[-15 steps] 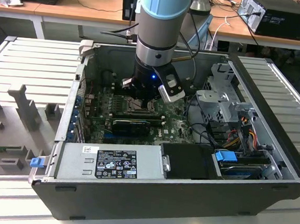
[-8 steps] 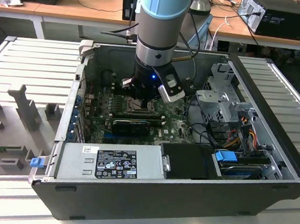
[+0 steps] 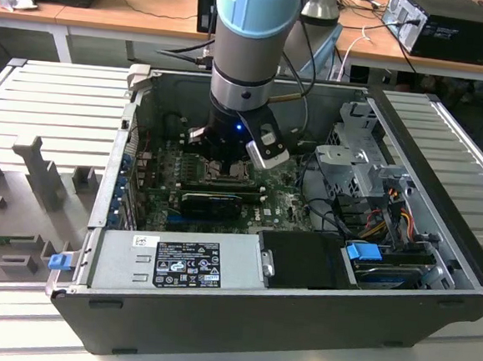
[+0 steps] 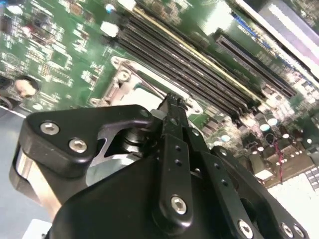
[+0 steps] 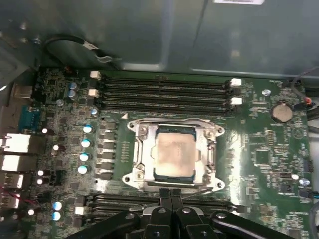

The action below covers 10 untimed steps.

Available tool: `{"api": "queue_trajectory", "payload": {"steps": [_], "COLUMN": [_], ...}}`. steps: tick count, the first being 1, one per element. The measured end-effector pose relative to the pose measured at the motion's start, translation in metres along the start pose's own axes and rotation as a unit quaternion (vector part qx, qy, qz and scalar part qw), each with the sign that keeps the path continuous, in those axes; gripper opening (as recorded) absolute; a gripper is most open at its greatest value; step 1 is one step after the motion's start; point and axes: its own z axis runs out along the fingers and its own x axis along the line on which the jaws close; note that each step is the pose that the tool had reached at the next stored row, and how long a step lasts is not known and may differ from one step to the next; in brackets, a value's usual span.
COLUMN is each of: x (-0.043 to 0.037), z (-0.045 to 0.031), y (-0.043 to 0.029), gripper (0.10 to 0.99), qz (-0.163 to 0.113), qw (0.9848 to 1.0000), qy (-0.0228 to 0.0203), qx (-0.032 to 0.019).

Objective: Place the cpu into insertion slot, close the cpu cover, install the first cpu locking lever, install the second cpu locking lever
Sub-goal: 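Install the second cpu locking lever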

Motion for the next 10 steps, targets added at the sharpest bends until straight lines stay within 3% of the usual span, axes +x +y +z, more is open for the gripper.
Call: {"api": "queue_trajectory", "payload": {"steps": [2, 6, 8, 9, 10], "x": [0.0032, 0.0058, 0.0102, 0.0127, 0.0165], "z": [0.0027, 0.0163, 0.0165, 0.0163, 0.016], "y": [-0.0004, -0.0034, -0.0055, -0.0065, -0.0081], "gripper": [0.106, 0.106, 0.106, 0.106, 0.106], "qz": [0.0, 0.0, 0.0, 0.0, 0.0], "qw": [1.0, 1.0, 1.0, 0.9999, 0.9998], "qy": [0.0006, 0.0011, 0.0008, 0.0005, 0.0001], "qx": [-0.0001, -0.0004, -0.0052, -0.0104, -0.02]}}
